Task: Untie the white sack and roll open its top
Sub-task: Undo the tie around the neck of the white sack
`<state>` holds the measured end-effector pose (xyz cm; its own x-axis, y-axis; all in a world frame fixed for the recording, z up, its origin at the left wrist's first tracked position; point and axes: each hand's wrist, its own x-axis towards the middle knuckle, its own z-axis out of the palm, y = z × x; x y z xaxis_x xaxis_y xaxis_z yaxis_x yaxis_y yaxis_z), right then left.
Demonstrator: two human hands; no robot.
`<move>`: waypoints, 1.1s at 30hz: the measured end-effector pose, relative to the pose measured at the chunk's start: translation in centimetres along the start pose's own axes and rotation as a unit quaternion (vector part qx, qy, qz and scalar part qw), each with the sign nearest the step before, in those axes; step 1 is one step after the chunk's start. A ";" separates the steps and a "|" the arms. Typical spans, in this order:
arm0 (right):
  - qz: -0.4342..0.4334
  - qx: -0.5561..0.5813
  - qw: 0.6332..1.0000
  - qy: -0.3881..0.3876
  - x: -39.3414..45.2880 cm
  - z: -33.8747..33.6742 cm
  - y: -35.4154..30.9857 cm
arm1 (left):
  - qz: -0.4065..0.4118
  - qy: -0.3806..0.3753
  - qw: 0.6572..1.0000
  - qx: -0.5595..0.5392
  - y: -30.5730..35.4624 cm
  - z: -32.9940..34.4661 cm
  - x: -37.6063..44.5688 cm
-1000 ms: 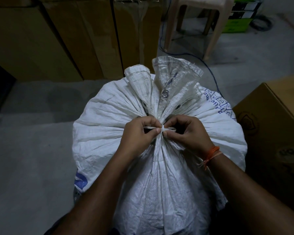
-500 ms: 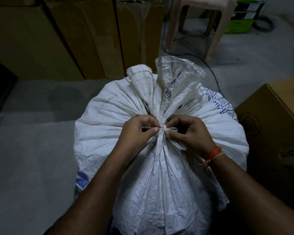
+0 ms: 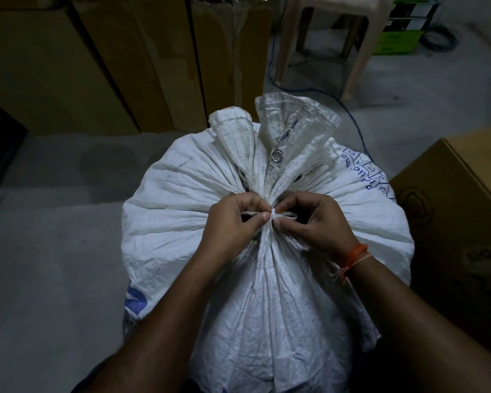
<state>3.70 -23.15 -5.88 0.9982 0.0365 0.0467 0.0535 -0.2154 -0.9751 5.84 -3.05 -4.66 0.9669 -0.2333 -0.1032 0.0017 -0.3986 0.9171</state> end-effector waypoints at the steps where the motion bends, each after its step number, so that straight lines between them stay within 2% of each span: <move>1: -0.001 0.002 1.000 -0.001 0.0 0.0 0.0 | 0.001 -0.002 1.000 0.000 0.0 -0.1 0.0; 15: 0.001 0.027 1.000 -0.008 0.1 -0.2 0.5 | -0.003 -0.015 1.000 0.015 -0.2 -1.0 0.2; 28: -0.014 0.006 1.000 0.002 0.2 0.1 0.7 | 0.011 -0.005 1.000 0.017 -0.3 0.0 0.2; 33: -0.028 -0.026 0.999 -0.016 0.1 0.0 0.0 | 0.003 0.002 1.000 0.003 -0.3 0.1 0.2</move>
<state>3.81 -23.10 -5.88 0.9925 0.0803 0.0927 0.1107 -0.2618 -0.9588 5.98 -3.03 -4.99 0.9680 -0.2316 -0.0964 -0.0050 -0.4022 0.9155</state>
